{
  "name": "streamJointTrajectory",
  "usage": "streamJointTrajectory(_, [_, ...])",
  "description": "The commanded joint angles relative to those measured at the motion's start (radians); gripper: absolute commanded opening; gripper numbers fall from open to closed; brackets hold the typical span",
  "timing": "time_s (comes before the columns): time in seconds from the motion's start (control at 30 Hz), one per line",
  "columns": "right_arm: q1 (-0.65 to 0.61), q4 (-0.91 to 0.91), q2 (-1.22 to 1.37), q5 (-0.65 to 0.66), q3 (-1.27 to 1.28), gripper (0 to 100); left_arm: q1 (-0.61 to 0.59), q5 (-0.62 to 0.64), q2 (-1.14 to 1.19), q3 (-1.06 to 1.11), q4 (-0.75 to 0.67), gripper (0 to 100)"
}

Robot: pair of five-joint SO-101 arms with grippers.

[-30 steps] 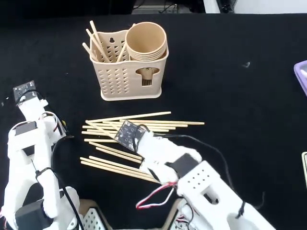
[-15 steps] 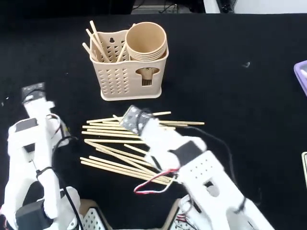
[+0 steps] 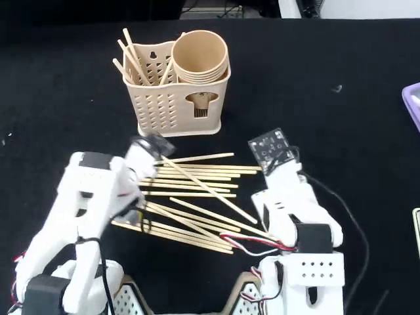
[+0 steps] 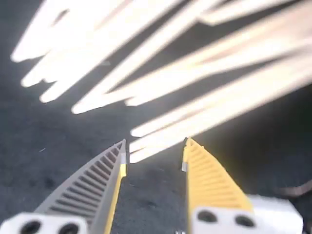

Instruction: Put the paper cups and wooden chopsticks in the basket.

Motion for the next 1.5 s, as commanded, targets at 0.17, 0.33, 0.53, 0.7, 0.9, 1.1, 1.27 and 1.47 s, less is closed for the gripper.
streamJointTrajectory(0.17, [0.055,-0.187,-0.024,-0.094,0.165,15.6,0.268,-0.034,-0.014,-0.031,0.037,19])
streamJointTrajectory(0.33, [0.051,-0.206,-0.024,-0.097,0.205,15.5,0.354,-0.005,-0.014,0.024,-0.031,19])
streamJointTrajectory(0.53, [0.054,-0.249,-0.024,-0.089,0.257,15.5,0.334,0.011,-0.014,0.15,-0.23,26])
streamJointTrajectory(0.7, [0.052,-0.249,-0.024,-0.089,0.26,15.5,0.332,0.006,-0.014,0.176,-0.252,24])
streamJointTrajectory(0.9, [0.052,-0.249,-0.024,-0.089,0.262,15.5,0.331,0.011,-0.008,0.246,-0.362,25])
streamJointTrajectory(1.1, [0.052,-0.249,-0.024,-0.089,0.262,15.5,0.331,0.011,-0.008,0.302,-0.456,24])
streamJointTrajectory(1.27, [0.051,-0.249,-0.025,-0.089,0.272,15.5,0.334,0.011,-0.012,0.297,-0.41,24])
streamJointTrajectory(1.47, [0.049,-0.25,-0.025,-0.089,0.272,15.5,0.341,0.011,-0.014,0.232,-0.281,3])
